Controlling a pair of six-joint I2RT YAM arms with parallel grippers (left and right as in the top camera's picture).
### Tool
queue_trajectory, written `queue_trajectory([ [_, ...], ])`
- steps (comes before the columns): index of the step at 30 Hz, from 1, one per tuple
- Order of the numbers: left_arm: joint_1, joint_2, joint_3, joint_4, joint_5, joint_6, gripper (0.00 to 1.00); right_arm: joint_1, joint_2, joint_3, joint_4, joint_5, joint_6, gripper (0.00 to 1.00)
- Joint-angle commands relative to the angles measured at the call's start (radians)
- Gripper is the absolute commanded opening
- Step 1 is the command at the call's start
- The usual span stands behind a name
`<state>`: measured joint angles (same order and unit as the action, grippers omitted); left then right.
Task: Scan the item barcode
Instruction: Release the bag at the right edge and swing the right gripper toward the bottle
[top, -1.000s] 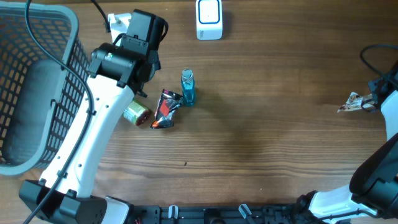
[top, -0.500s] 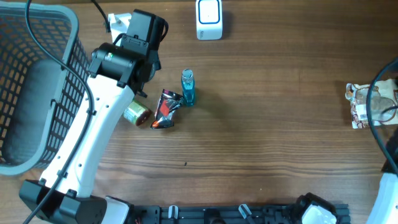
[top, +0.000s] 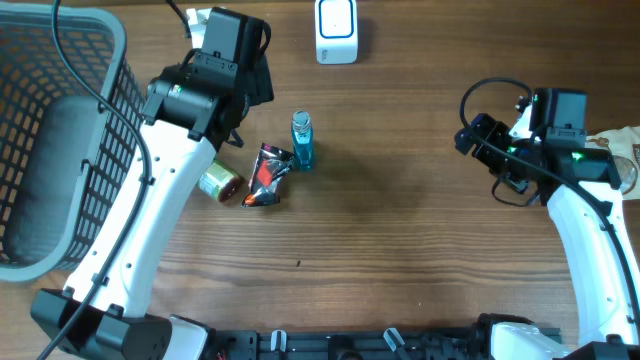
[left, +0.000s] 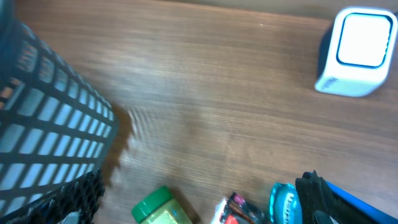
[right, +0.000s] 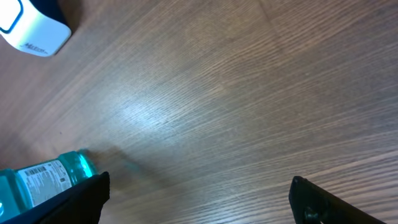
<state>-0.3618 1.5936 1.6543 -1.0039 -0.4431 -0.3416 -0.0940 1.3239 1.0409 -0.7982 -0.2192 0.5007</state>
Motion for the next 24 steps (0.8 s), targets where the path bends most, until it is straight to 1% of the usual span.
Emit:
queue_trajectory([
  [1, -0.001, 0.006, 0.002, -0.090, 0.143, 0.013, 1.00, 0.003, 0.010, 0.006, -0.027, 0.076, -0.032, 0.95],
  [2, -0.001, 0.006, 0.002, -0.106, 0.182, 0.010, 1.00, 0.003, 0.010, 0.006, -0.030, 0.087, -0.032, 0.95],
  [4, -0.001, 0.011, 0.002, -0.139, 0.269, -0.145, 1.00, 0.003, 0.010, 0.004, -0.026, 0.092, -0.033, 0.95],
  [7, -0.001, 0.059, 0.002, -0.135, 0.306, -0.225, 1.00, 0.003, 0.010, -0.002, -0.026, 0.092, -0.034, 0.95],
  [9, -0.005, 0.125, 0.002, -0.118, 0.377, -0.224, 1.00, 0.003, 0.010, -0.013, -0.026, 0.093, -0.058, 0.95],
  [11, -0.023, 0.204, 0.002, -0.114, 0.389, -0.219, 1.00, 0.003, 0.010, -0.022, -0.026, 0.100, -0.065, 0.96],
  [13, -0.039, 0.254, 0.002, -0.106, 0.431, -0.204, 1.00, 0.003, 0.010, -0.022, -0.024, 0.100, -0.072, 0.96],
  [17, -0.051, 0.238, 0.006, -0.053, 0.426, -0.191, 1.00, 0.003, 0.010, -0.022, -0.024, 0.100, -0.080, 0.95],
  [22, -0.007, 0.228, 0.007, -0.054, 0.425, -0.190, 1.00, 0.003, 0.010, -0.022, -0.018, 0.098, -0.081, 0.95],
  [24, -0.006, 0.228, 0.007, -0.058, 0.424, -0.170, 1.00, 0.003, 0.017, -0.022, 0.013, 0.059, -0.082, 1.00],
])
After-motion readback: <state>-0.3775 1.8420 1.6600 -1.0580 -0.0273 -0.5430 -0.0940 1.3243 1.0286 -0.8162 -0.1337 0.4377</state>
